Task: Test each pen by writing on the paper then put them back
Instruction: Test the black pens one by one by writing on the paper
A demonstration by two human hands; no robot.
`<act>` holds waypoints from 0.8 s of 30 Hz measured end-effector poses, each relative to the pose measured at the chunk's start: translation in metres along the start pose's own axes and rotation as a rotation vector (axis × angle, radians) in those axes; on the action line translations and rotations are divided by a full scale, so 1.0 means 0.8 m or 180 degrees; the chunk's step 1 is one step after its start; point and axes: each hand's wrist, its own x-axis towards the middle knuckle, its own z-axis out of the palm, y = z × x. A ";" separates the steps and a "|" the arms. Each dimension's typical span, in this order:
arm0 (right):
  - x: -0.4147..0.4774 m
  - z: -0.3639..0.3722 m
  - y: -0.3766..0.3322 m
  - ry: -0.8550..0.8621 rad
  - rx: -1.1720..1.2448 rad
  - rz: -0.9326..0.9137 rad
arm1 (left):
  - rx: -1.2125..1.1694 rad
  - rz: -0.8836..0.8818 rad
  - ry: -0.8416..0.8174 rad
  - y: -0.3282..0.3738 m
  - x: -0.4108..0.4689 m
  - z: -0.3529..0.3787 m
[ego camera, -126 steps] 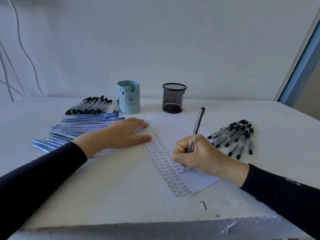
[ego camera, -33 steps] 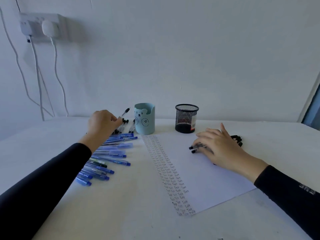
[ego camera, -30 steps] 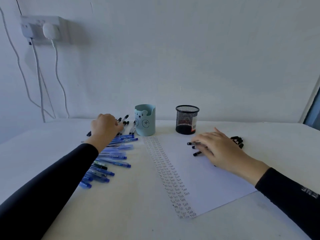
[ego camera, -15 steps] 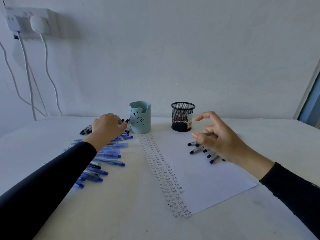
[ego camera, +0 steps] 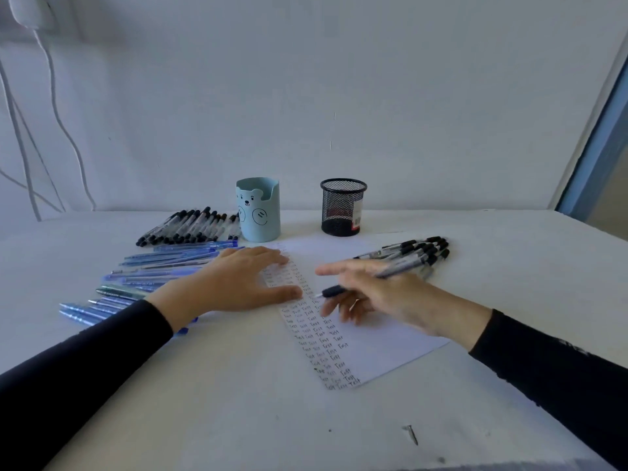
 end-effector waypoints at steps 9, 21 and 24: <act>-0.018 0.033 0.009 0.0734 -0.0683 -0.0356 | -0.0061 -0.0104 -0.0151 -0.001 0.002 0.001; -0.021 0.043 0.010 0.0777 -0.0427 -0.0215 | -0.0171 -0.0179 -0.0202 0.002 0.002 0.000; -0.022 0.044 0.008 0.0752 -0.0509 -0.0231 | -0.0175 -0.0188 -0.0209 0.001 0.002 0.000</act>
